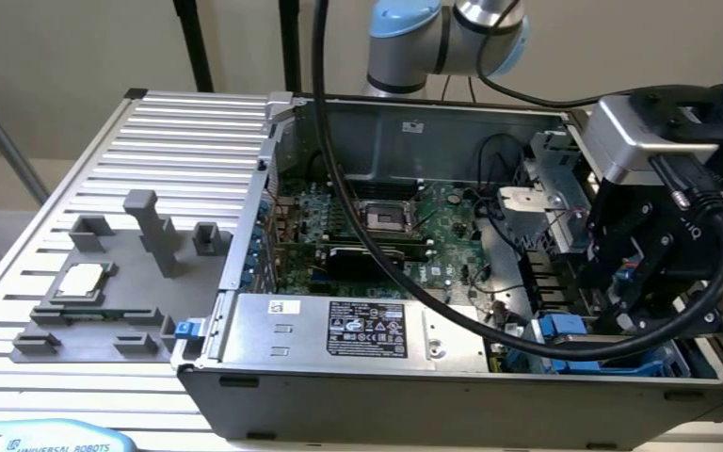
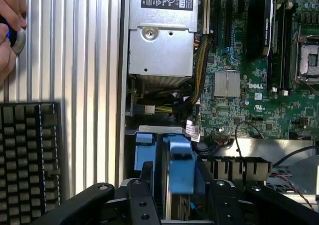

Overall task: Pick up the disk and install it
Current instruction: 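Insert the disk into the insertion slot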

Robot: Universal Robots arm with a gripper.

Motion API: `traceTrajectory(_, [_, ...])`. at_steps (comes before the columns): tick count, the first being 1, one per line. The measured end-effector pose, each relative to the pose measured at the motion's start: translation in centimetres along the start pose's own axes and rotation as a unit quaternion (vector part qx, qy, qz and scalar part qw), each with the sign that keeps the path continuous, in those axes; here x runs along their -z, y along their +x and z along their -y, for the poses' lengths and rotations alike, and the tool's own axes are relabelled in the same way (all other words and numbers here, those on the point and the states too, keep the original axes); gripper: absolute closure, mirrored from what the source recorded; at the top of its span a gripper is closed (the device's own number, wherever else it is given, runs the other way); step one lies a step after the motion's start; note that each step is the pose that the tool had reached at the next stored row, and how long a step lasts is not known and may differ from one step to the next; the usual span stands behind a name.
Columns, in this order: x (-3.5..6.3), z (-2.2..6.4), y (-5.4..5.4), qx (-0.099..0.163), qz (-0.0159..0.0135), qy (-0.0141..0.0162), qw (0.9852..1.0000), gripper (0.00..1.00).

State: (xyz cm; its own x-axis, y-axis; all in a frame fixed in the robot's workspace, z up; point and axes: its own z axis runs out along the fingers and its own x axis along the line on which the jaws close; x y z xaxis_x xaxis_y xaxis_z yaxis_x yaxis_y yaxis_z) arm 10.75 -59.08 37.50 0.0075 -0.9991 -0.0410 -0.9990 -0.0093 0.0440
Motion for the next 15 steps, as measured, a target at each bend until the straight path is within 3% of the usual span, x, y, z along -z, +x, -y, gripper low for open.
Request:
traceTrajectory(12, [0.14, 1.21, 0.0, 0.000, 0.0000, 0.0000, 1.0000, 0.53])
traceTrajectory(15, [0.15, 1.21, 0.0, 0.000, -0.0001, 0.0000, 1.0000, 0.62])
